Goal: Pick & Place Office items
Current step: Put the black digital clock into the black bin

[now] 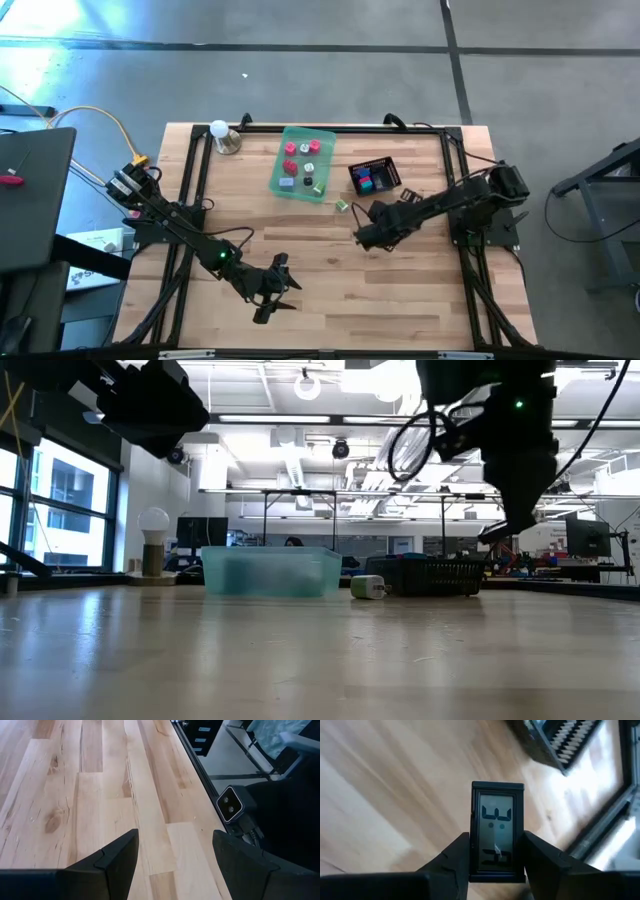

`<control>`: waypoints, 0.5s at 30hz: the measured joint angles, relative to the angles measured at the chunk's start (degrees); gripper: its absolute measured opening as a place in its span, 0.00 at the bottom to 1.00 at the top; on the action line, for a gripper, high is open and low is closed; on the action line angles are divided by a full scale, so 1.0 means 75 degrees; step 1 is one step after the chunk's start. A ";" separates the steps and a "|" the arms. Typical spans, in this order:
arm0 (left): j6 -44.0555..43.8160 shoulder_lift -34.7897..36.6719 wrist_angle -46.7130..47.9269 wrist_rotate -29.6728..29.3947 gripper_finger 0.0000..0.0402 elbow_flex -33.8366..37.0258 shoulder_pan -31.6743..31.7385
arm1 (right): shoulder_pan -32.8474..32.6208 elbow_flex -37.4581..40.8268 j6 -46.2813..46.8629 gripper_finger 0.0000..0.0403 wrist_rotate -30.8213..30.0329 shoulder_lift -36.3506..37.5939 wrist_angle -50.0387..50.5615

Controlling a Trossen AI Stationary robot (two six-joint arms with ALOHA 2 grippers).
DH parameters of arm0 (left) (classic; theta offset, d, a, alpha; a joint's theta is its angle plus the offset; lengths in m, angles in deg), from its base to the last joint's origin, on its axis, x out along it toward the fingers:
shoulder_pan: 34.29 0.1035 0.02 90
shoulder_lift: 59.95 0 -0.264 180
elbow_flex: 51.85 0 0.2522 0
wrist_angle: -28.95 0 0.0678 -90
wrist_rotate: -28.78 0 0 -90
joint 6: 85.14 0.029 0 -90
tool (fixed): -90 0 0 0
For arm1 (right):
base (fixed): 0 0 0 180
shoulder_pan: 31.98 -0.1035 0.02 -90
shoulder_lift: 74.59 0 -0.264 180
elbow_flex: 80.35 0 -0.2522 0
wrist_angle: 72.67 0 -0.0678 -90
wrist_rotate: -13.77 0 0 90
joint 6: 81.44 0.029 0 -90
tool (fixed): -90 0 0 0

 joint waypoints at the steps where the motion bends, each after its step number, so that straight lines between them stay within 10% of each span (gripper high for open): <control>1: 0.0000 0.0000 0.0000 0.0000 0.61 0.0000 0.0000 | 0.0135 0.0000 -0.0237 0.34 0.0060 0.0014 0.0156; 15: 0.0528 0.0000 0.0012 -0.0004 0.61 0.0000 0.0000 | 0.1645 -0.0006 -0.4710 0.34 -0.1273 0.0044 0.0391</control>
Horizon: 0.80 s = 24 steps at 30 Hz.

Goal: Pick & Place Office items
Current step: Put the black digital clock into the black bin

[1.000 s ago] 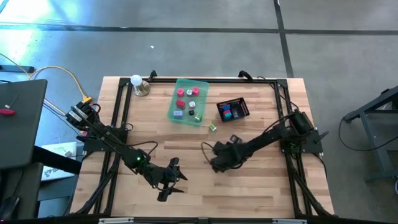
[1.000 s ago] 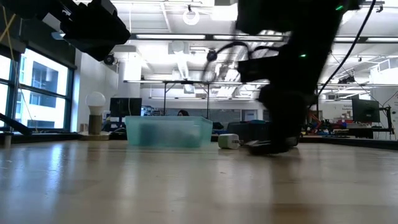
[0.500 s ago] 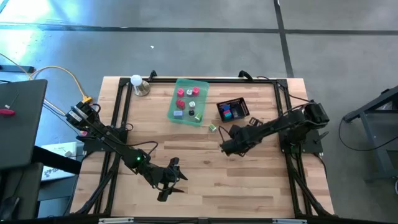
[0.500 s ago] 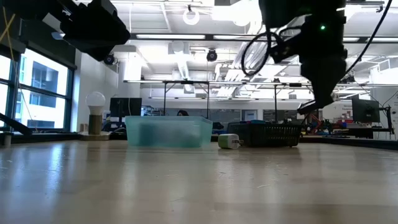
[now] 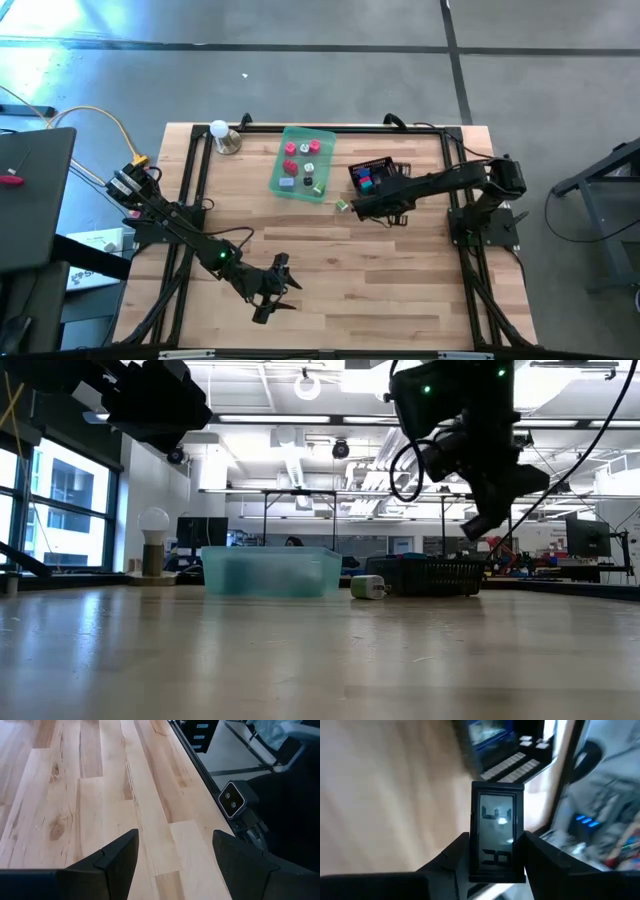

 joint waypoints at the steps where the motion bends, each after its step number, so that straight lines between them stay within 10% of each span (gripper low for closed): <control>1: 0.0072 0.0000 0.0006 0.0001 0.61 0.0000 0.0000 | 0.0048 0.0000 -0.0347 0.34 -0.0190 0.0000 -0.0050; 24: -0.0177 -0.0044 0.0023 0.0004 0.61 0.0012 -0.0279 | 0.0692 -0.0009 -0.3376 0.34 -0.0627 -0.0603 -0.1725</control>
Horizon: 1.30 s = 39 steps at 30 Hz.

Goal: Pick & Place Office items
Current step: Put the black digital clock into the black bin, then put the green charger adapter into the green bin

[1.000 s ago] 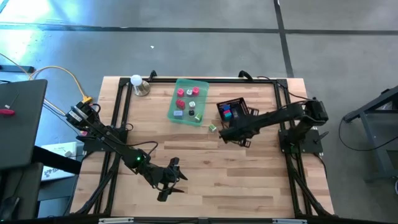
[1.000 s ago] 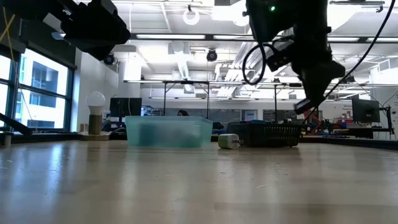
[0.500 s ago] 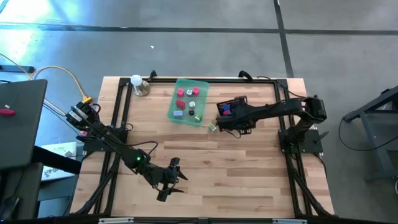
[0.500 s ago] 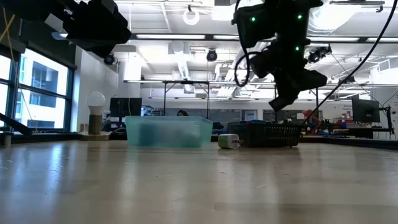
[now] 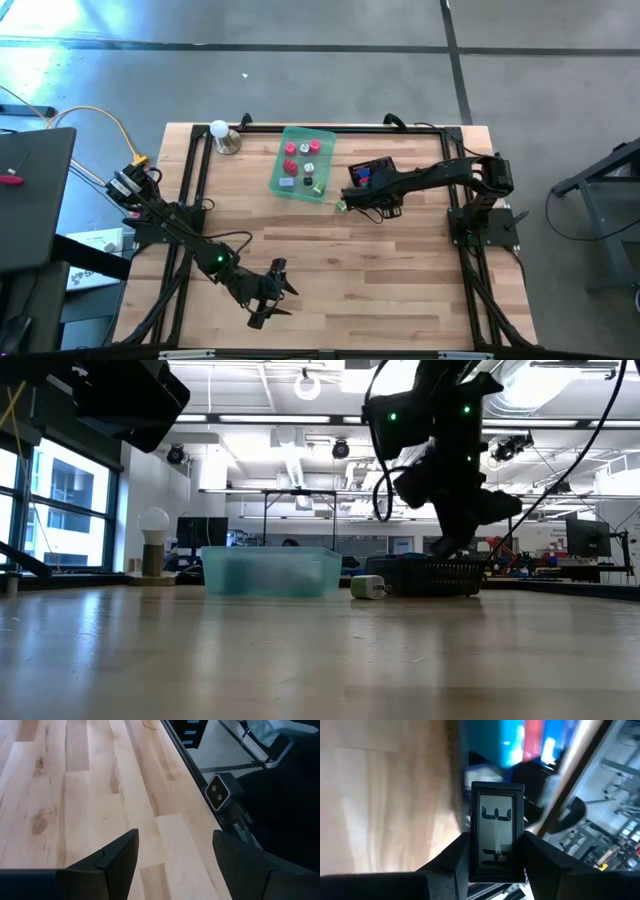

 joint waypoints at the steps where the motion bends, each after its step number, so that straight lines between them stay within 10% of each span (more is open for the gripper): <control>1: 0.0000 0.0000 -0.0001 0.0000 0.61 0.0000 -0.0018 | 0.0000 0.0000 -0.0068 0.34 0.0091 -0.0084 -0.0029; 29: -0.0003 -0.0003 -0.0006 0.0000 0.61 0.0000 -0.0039 | 0.0481 0.0003 0.0376 0.54 0.0314 -0.0394 -0.0008; 39: 0.0248 -0.0003 -0.0003 -0.0003 0.61 0.0000 -0.0036 | 0.0214 -0.0037 0.0634 0.54 -0.0887 0.0158 0.0199</control>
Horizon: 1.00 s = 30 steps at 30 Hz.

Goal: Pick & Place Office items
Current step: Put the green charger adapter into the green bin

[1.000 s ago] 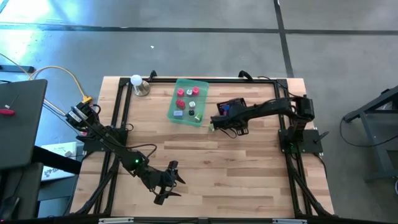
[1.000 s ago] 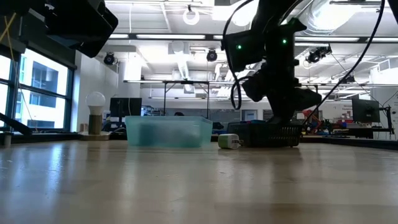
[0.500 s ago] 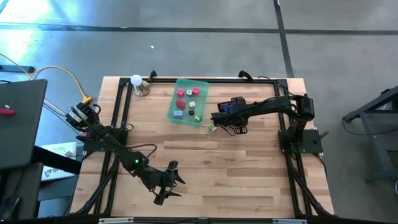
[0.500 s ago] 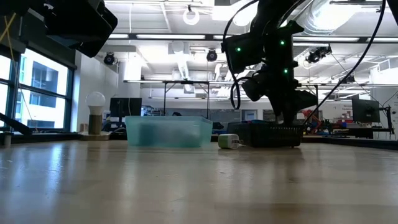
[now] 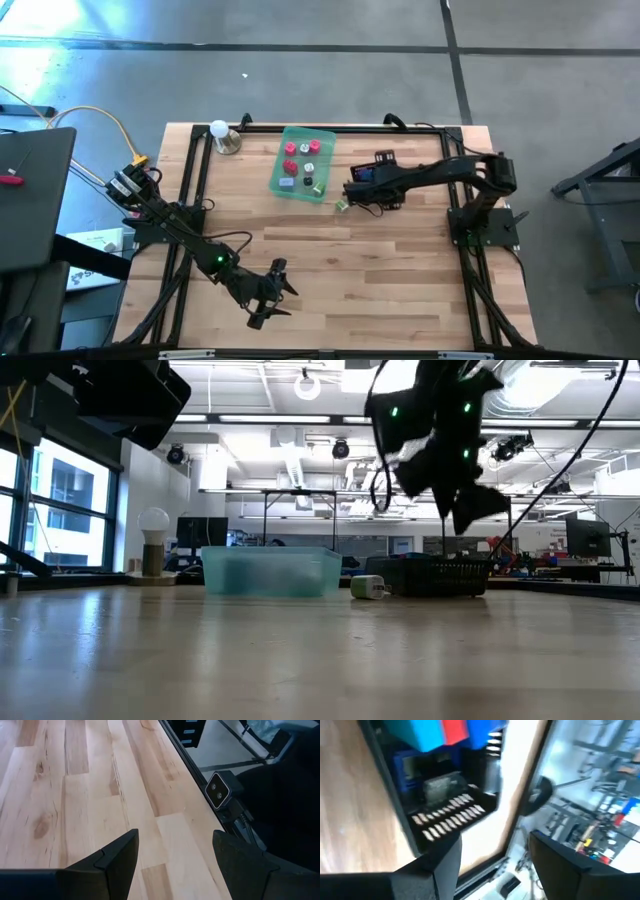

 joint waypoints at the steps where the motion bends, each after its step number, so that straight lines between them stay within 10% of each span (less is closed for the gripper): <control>1: 0.0024 0.0000 0.0000 0.0000 0.61 0.0000 0.0010 | -0.0071 -0.0034 0.0092 0.54 -0.0139 0.0128 0.0077; 9: 0.0092 0.0000 -0.0003 -0.0005 0.61 0.0000 0.0163 | -0.0878 -0.0097 0.2364 0.54 -0.0032 0.1276 0.1021; 20: 0.0130 0.0000 -0.0014 -0.0015 0.61 -0.0003 0.0172 | -0.2221 -0.0094 0.5717 0.54 0.3112 0.2267 0.1103; 30: 0.0349 -0.0006 -0.0114 -0.0050 0.62 -0.0003 0.0700 | -0.3656 0.0104 0.7376 0.54 0.3078 0.2197 0.0513</control>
